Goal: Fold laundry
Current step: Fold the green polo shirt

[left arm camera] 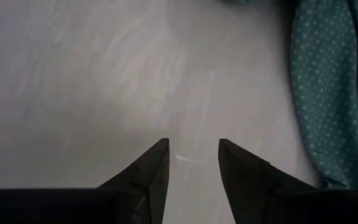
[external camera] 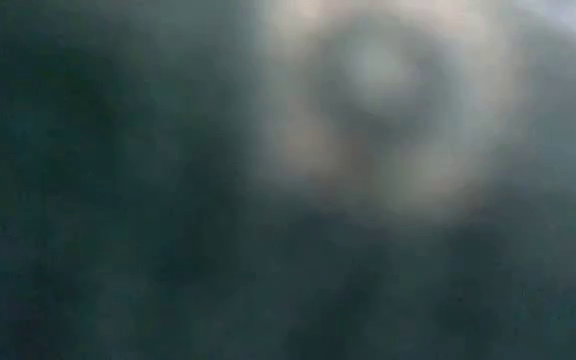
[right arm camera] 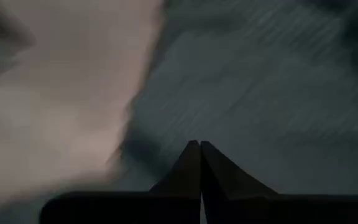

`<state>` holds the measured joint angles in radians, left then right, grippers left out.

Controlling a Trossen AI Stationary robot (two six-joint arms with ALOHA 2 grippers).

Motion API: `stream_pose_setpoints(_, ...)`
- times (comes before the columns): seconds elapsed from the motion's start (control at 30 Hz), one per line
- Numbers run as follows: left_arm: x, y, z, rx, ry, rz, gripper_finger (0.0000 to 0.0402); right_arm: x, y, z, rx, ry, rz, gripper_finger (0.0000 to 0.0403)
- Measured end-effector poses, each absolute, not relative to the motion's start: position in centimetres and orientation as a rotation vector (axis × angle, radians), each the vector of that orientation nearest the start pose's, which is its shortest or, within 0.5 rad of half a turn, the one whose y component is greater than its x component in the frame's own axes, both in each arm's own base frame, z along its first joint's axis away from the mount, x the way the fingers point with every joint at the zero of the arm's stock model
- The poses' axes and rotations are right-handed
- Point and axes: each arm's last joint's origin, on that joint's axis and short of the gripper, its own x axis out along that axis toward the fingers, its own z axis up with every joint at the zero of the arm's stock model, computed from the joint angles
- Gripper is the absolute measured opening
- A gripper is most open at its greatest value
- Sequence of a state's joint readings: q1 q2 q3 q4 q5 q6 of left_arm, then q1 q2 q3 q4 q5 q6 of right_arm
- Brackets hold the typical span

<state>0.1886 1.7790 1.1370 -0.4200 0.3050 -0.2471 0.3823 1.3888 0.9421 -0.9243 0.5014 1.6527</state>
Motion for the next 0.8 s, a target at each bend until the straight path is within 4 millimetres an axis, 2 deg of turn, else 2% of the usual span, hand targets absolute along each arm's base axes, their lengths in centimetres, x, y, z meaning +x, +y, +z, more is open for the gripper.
stream_pose_setpoints(0.13, 34.7, 5.6, 17.9, -0.506, 1.066, 0.034, 0.0143, 24.3, 3.1, 20.2, 0.792, 0.856, -1.135, 0.0004)
stream_pose_setpoints(0.33, 33.9, 4.5, 17.7, -0.520, 1.167, 0.028, 0.0143, 26.8, -1.6, 16.6, 0.754, 1.016, -1.149, 0.0003)
stream_pose_setpoints(0.5, 33.3, 3.2, 19.1, -0.501, 1.168, 0.013, 0.0143, 28.9, -3.9, 13.9, 0.803, 1.051, -1.028, 0.0002)
stream_pose_setpoints(0.63, 32.6, 2.6, 20.8, -0.465, 1.138, 0.039, 0.0143, 31.1, -5.2, 12.7, 0.861, 0.977, -0.912, 0.0002)
stream_pose_setpoints(0.8, 31.2, 3.0, 23.3, -0.428, 1.076, 0.104, 0.0143, 34.7, -6.6, 12.6, 0.822, 0.933, -0.728, 0.0002)
